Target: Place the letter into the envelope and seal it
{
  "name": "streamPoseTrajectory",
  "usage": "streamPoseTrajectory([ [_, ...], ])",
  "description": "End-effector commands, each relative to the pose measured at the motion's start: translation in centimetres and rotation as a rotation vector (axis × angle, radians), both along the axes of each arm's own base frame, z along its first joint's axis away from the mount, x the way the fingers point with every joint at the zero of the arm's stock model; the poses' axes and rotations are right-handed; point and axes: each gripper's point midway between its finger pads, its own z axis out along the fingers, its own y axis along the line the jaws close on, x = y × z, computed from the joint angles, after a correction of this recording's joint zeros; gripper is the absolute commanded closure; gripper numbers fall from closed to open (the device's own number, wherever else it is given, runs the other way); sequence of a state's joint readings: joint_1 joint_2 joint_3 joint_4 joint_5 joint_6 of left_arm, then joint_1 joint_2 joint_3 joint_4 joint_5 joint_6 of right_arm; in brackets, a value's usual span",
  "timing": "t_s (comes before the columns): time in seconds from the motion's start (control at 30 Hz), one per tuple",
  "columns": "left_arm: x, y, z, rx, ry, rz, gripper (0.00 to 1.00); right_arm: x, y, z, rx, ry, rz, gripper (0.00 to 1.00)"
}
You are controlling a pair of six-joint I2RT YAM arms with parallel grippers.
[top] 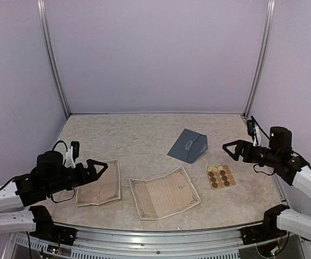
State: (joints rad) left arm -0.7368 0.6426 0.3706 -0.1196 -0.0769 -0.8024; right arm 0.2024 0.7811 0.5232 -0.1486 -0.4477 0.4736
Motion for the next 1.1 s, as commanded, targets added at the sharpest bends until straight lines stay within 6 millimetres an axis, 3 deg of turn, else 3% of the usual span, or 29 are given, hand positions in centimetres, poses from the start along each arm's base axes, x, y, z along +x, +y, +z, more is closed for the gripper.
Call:
streamPoseTrajectory([
  [0.0, -2.0, -3.5, 0.0, -0.174, 0.064, 0.032, 0.01, -2.1, 2.4, -2.4, 0.005, 0.102, 0.056, 0.00],
  [0.1, -3.7, -6.6, -0.8, -0.226, 0.116, -0.038, 0.01, -3.0, 3.4, -2.8, 0.025, 0.113, 0.084, 0.00],
  [0.17, -4.1, -8.1, -2.4, -0.203, 0.163, -0.068, 0.02, -3.3, 4.0, -3.1, 0.044, 0.120, 0.097, 0.01],
  [0.33, -4.4, -10.7, -4.6, -0.189, 0.232, -0.120, 0.13, -3.7, 5.6, -4.2, 0.061, 0.145, 0.140, 0.01],
  [0.4, -4.3, -11.2, -5.7, -0.156, 0.254, -0.117, 0.18, -3.8, 6.1, -4.5, 0.058, 0.149, 0.151, 0.01],
  [0.67, -4.3, -12.8, -6.9, -0.146, 0.290, -0.148, 0.37, -4.0, 6.5, -4.7, 0.049, 0.147, 0.150, 0.01],
  [0.83, -4.2, -13.5, -8.0, -0.128, 0.312, -0.155, 0.40, -4.0, 6.5, -4.8, 0.050, 0.147, 0.145, 0.01],
  [1.07, -4.3, -14.9, -9.2, -0.096, 0.339, -0.179, 0.54, -3.9, 6.4, -5.2, 0.037, 0.155, 0.138, 0.01],
])
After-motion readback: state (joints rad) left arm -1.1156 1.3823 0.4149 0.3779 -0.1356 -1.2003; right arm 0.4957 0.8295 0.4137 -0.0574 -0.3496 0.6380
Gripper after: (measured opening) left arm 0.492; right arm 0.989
